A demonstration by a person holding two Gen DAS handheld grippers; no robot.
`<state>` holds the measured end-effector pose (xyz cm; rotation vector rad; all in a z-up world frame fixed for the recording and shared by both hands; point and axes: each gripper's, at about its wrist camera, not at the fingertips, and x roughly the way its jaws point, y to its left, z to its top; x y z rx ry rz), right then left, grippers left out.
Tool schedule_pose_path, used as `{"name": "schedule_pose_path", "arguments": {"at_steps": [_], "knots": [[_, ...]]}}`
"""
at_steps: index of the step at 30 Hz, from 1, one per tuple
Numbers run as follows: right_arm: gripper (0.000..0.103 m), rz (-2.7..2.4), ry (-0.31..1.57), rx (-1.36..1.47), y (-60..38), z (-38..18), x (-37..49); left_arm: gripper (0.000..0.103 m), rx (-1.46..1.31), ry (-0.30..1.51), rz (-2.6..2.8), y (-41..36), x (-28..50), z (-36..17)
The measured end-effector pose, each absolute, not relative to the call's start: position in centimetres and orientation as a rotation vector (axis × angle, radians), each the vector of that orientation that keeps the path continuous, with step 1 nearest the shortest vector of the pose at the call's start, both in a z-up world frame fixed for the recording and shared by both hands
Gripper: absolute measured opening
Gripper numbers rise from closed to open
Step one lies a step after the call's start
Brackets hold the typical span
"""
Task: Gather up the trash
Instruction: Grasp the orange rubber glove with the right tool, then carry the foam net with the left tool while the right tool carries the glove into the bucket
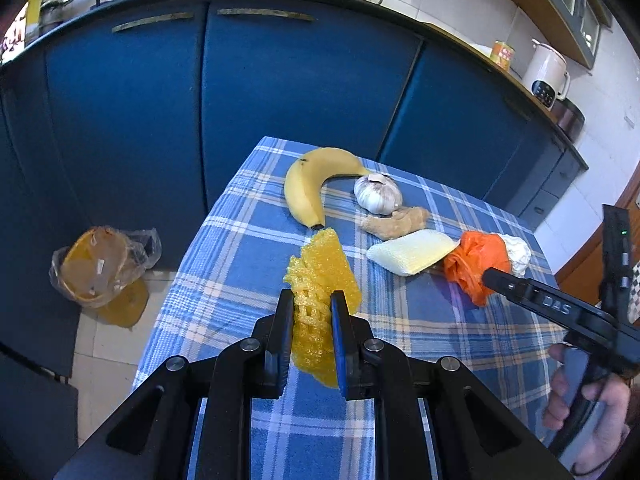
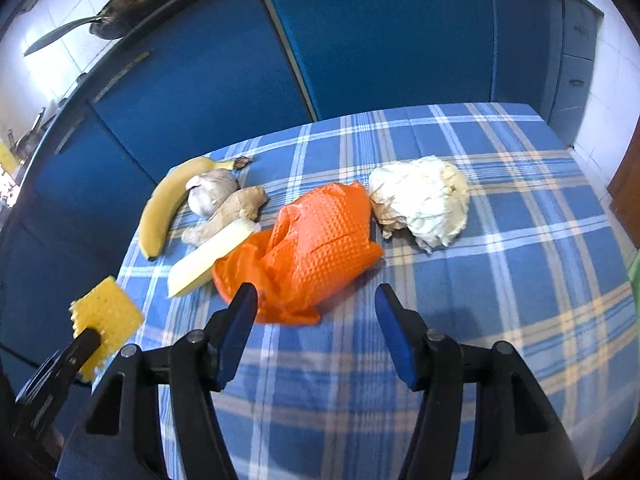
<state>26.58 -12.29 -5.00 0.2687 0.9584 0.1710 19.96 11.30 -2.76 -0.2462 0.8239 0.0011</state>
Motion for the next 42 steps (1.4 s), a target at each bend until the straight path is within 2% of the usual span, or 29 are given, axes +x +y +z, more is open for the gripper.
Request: {"name": "schedule_pose_path", "arguments": {"at_steps": [6, 7, 8, 10, 11, 14, 16, 42], "knots": [[0.062, 0.160, 0.961, 0.254, -11.2, -6.1, 27.4, 0.018, -0.238, 0.826, 0.004, 11.0, 19.9, -2.9], [0.057, 0.162, 0.962, 0.244, -11.0, -6.3, 27.4, 0.018, -0.237, 0.826, 0.003, 11.0, 19.9, -2.9], [0.046, 0.173, 0.963, 0.240, -10.8, -6.4, 27.4, 0.018, -0.235, 0.825, 0.003, 10.9, 19.8, -2.9], [0.035, 0.182, 0.969, 0.239, -10.6, -6.5, 27.3, 0.018, -0.226, 0.824, 0.005, 10.7, 19.8, -2.8], [0.025, 0.188, 0.967, 0.234, -10.5, -6.5, 27.2, 0.018, -0.224, 0.822, 0.005, 10.6, 19.7, -2.7], [0.009, 0.202, 0.953, 0.199, -10.2, -6.2, 26.6, 0.018, -0.213, 0.813, 0.003, 10.2, 19.5, -2.5], [0.006, 0.216, 0.932, 0.181, -10.2, -5.6, 25.9, 0.018, -0.208, 0.809, 0.001, 10.0, 19.4, -2.3], [0.004, 0.187, 0.726, 0.268, -17.7, 1.1, 11.8, 0.018, -0.141, 0.741, -0.112, 4.3, 16.3, 1.3]]}}
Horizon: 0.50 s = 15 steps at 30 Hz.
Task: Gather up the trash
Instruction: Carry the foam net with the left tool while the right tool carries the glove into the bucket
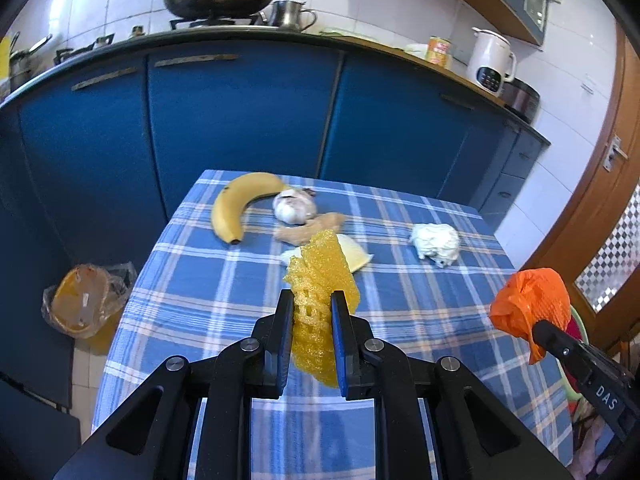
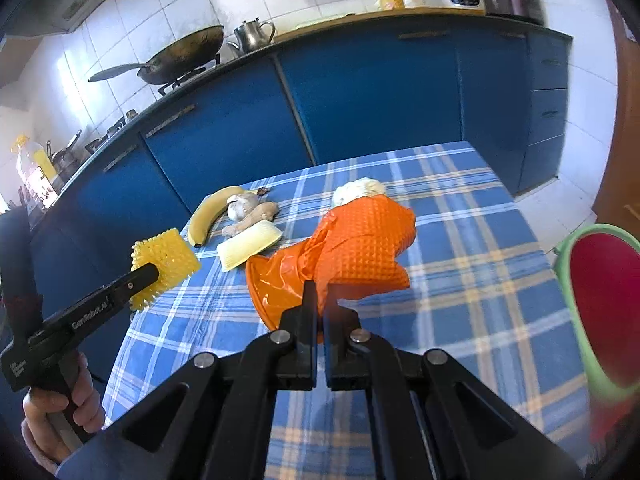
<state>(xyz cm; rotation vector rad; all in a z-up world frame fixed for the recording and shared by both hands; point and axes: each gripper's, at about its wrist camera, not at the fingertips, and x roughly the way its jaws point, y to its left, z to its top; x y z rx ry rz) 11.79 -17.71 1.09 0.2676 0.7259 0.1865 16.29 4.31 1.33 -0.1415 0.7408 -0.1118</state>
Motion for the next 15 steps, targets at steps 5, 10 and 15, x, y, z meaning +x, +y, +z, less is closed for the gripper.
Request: {"name": "schedule_pose_path", "arguments": {"at_steps": [5, 10, 15], "knots": [[0.004, 0.166, 0.691, 0.254, -19.1, 1.9, 9.5, 0.018, -0.117, 0.742, -0.142, 2.3, 15.5, 1.8], [0.004, 0.138, 0.655, 0.268, -21.2, 2.7, 7.3, 0.018, -0.079, 0.738, -0.185, -0.3, 14.7, 2.3], [0.004, 0.093, 0.636, 0.294, -23.9, 2.7, 5.5, 0.018, -0.053, 0.725, -0.234, -3.2, 13.9, 2.7]]}}
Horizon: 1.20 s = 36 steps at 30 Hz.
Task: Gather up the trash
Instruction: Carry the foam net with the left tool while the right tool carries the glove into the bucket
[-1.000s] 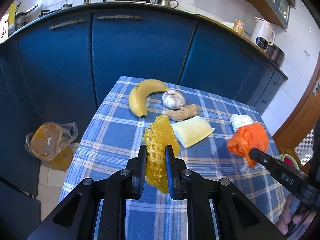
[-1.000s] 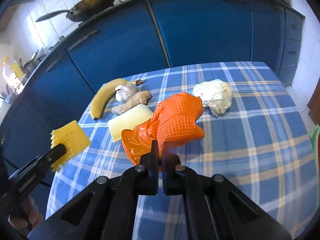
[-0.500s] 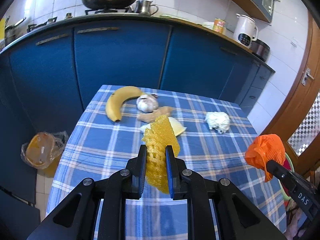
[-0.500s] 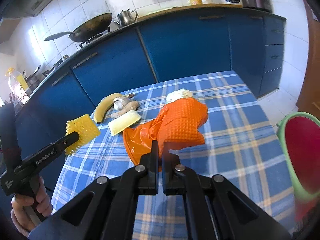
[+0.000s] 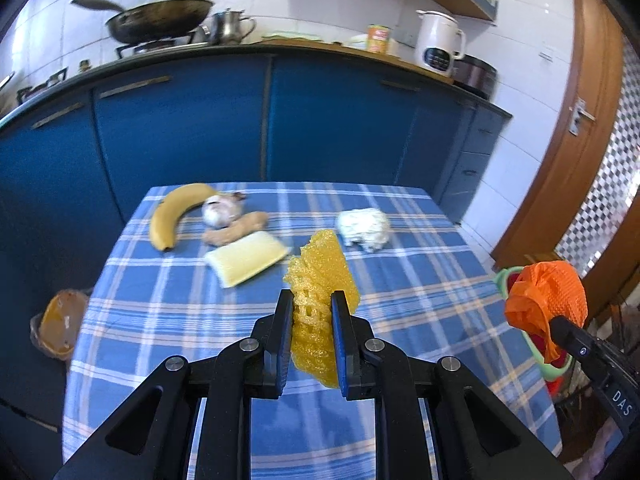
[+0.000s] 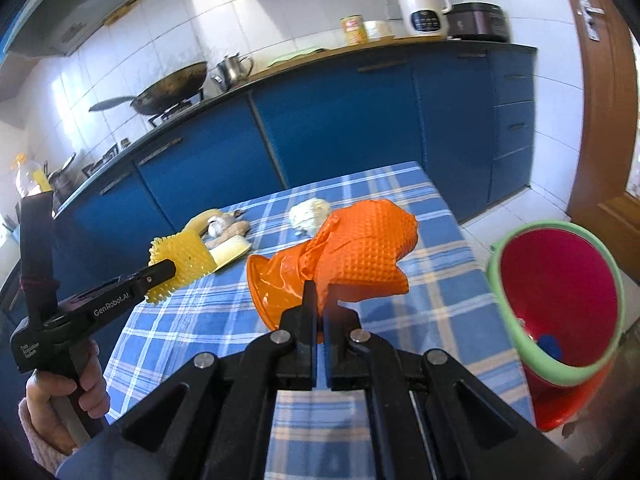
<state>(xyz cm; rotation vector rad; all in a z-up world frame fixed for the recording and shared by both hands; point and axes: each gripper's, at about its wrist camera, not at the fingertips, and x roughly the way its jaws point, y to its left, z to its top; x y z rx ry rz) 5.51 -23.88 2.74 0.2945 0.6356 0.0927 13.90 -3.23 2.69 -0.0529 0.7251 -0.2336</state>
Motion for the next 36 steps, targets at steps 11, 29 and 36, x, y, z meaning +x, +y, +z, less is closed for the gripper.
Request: {"name": "schedule_pose_path", "arguments": {"at_steps": [11, 29, 36], "knots": [[0.004, -0.052, 0.630, 0.327, -30.5, 1.9, 2.4, 0.019, 0.020, 0.753, -0.380, -10.8, 12.9, 2.3], [0.004, -0.217, 0.640, 0.438, -40.1, -0.5, 0.4, 0.019, 0.141, 0.791, -0.589, -22.9, 12.7, 1.6], [0.005, -0.246, 0.678, 0.477, -42.9, -2.5, 0.9, 0.019, 0.182, 0.818, -0.657, -27.2, 12.8, 0.4]]}}
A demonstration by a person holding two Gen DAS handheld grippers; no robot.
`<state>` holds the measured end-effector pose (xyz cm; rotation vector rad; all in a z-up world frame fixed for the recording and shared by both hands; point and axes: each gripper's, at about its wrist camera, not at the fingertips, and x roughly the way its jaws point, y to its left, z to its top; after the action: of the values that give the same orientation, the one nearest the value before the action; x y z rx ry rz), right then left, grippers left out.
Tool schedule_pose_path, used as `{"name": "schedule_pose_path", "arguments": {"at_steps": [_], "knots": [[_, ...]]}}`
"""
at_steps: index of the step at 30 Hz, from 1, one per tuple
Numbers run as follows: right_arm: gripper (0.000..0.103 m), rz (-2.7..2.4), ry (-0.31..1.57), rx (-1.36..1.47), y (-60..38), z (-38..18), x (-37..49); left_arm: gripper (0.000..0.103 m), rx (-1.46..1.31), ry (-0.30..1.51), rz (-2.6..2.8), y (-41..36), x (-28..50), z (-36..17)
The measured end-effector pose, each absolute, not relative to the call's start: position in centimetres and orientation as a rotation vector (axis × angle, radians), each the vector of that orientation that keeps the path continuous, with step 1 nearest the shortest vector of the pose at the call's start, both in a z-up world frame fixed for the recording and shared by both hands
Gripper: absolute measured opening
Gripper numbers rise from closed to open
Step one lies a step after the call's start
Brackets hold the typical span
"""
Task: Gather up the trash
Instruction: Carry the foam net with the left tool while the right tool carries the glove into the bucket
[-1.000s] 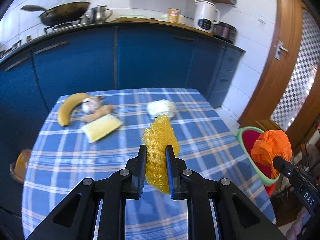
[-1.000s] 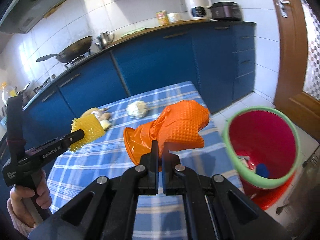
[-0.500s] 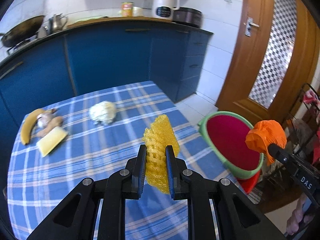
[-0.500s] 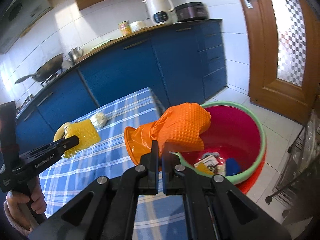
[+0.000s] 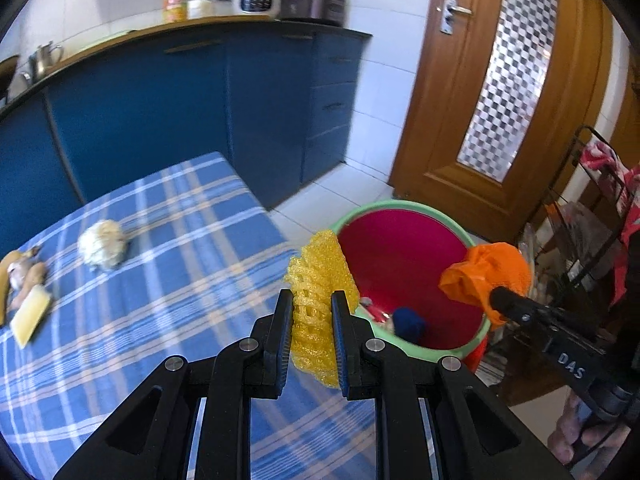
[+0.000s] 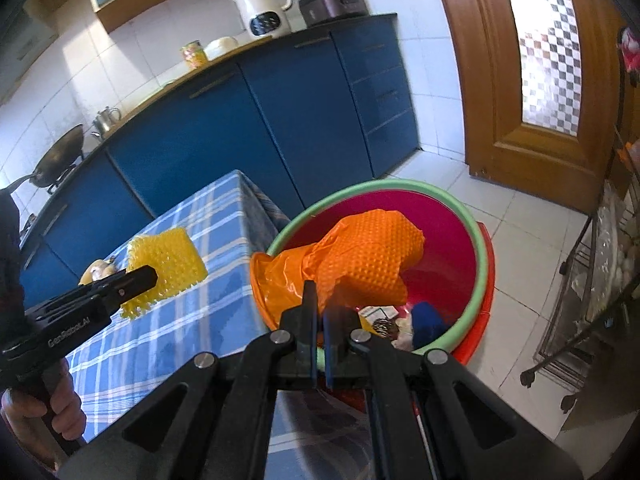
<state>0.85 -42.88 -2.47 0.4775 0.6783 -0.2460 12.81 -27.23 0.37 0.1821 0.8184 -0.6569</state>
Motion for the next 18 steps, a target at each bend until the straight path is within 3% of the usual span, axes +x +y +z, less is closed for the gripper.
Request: {"name": "schedule_pose_path", "arguments": {"at_steps": [18], "knots": [[0.027, -0.333, 0.652, 0.563, -47.4, -3.9, -1.1, 0.022, 0.283, 0.881, -0.761, -34.4, 12.3, -2.9]]}}
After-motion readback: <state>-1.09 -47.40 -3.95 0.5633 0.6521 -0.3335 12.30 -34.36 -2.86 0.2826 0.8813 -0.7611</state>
